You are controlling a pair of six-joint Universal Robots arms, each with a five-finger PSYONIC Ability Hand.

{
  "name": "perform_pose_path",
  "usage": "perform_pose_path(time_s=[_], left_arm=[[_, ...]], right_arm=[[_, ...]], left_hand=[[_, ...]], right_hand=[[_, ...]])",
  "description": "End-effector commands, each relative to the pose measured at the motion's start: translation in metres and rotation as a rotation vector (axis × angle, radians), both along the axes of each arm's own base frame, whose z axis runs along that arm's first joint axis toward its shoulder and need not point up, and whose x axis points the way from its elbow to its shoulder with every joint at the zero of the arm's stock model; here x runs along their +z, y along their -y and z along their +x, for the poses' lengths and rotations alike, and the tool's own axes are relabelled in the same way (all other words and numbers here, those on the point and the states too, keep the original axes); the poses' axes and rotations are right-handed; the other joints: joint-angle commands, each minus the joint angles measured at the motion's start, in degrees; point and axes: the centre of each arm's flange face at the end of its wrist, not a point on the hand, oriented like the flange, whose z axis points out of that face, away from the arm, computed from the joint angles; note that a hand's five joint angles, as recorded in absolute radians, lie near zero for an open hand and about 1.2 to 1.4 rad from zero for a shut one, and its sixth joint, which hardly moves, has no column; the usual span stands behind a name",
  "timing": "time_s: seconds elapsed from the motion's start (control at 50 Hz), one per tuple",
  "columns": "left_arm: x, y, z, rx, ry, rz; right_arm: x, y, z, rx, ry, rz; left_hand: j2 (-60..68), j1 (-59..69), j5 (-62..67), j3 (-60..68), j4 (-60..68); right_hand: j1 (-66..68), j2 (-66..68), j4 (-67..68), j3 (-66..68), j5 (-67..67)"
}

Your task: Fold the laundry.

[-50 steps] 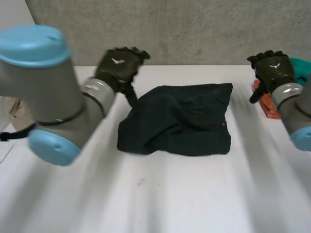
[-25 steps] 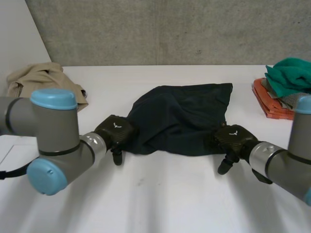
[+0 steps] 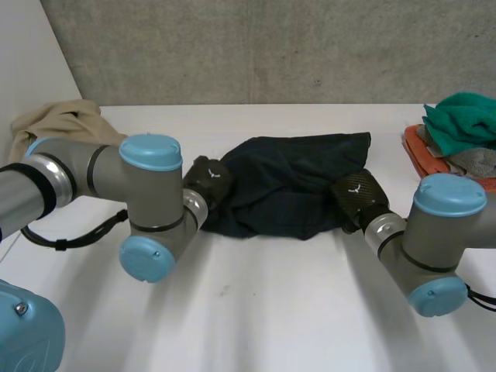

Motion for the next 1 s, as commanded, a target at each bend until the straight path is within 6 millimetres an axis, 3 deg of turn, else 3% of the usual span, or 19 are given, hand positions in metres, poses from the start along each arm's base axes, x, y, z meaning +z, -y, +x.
perform_pose_path(time_s=[0.02,0.1,0.12,0.18,0.2,0.28,0.34,0.38,0.4,0.44,0.5,0.56,0.66,0.74,0.82,1.0], left_arm=[[0.029,-0.001,-0.002,0.014,-0.059,-0.052],[0.058,-0.010,0.006,0.029,-0.097,-0.080],[0.077,-0.012,0.012,0.036,-0.120,-0.105],[0.109,-0.013,0.025,0.050,-0.157,-0.160],[0.132,-0.015,0.034,0.057,-0.185,-0.200],[0.186,-0.029,0.055,0.037,-0.243,-0.283],[0.201,-0.037,0.063,0.007,-0.255,-0.287],[0.196,-0.049,0.062,-0.044,-0.251,-0.213],[0.183,-0.058,0.059,-0.079,-0.241,-0.131],[0.168,-0.067,0.056,-0.105,-0.232,-0.042],[0.122,-0.085,0.045,-0.146,-0.188,0.149],[0.090,-0.081,0.037,-0.138,-0.166,0.193],[0.049,-0.066,0.028,-0.102,-0.135,0.214],[0.025,-0.066,0.017,-0.113,-0.107,0.258],[0.013,-0.067,0.008,-0.126,-0.093,0.281],[0.002,-0.056,-0.010,-0.086,-0.082,0.235]], right_arm=[[0.002,0.007,0.001,-0.042,-0.014,-0.065],[0.037,0.012,-0.008,-0.137,0.050,-0.124],[0.060,0.014,-0.014,-0.171,0.097,-0.159],[0.095,0.015,-0.024,-0.204,0.152,-0.192],[0.118,0.014,-0.031,-0.214,0.168,-0.202],[0.166,0.006,-0.049,-0.228,0.161,-0.159],[0.175,0.000,-0.055,-0.227,0.155,-0.074],[0.172,-0.009,-0.054,-0.209,0.143,0.036],[0.162,-0.015,-0.052,-0.201,0.125,0.111],[0.155,-0.019,-0.049,-0.192,0.110,0.145],[0.140,-0.016,-0.048,-0.214,0.102,0.144],[0.140,-0.012,-0.053,-0.247,0.115,0.107],[0.150,-0.014,-0.055,-0.254,0.135,0.063],[0.164,-0.021,-0.055,-0.254,0.164,0.048],[0.173,-0.023,-0.055,-0.260,0.209,0.043],[0.182,-0.025,-0.052,-0.272,0.247,0.061]], left_hand=[[24.18,21.63,25.56,24.43,25.19],[24.18,21.63,25.56,24.43,25.19],[24.18,21.63,25.56,24.43,25.19],[24.18,21.63,25.56,24.43,25.19],[24.18,21.63,25.56,24.43,25.19],[24.18,21.63,25.56,24.43,25.19],[24.18,21.63,25.56,24.43,25.19],[24.18,21.63,25.56,24.43,25.19],[9.38,6.83,10.76,9.63,10.39],[-8.02,-10.57,-6.64,-7.77,-7.01],[-25.37,-27.92,-23.99,-25.12,-24.36],[-30.95,-33.50,-29.57,-30.71,-29.94],[-32.66,-35.21,-31.28,-32.41,-31.64],[-30.98,-33.53,-29.60,-30.73,-29.97],[-25.93,-28.48,-24.55,-25.68,-24.92],[-27.27,-29.82,-25.89,-27.02,-26.26]], right_hand=[[32.60,32.51,32.97,32.78,33.00],[32.60,32.51,32.97,32.78,33.00],[32.60,32.51,32.97,32.78,33.00],[32.60,32.51,32.97,32.78,33.00],[32.60,32.51,32.97,32.78,33.00],[32.60,32.51,32.97,32.78,33.00],[32.60,32.51,32.97,32.78,33.00],[32.60,32.51,32.97,32.78,33.00],[32.60,32.51,32.97,32.78,33.00],[32.60,32.51,32.97,32.78,33.00],[32.60,32.51,32.97,32.78,33.00],[32.60,32.51,32.97,32.78,33.00],[32.60,32.51,32.97,32.78,33.00],[32.60,32.51,32.97,32.78,33.00],[32.60,32.51,32.97,32.78,33.00],[32.60,32.51,32.97,32.78,33.00]])
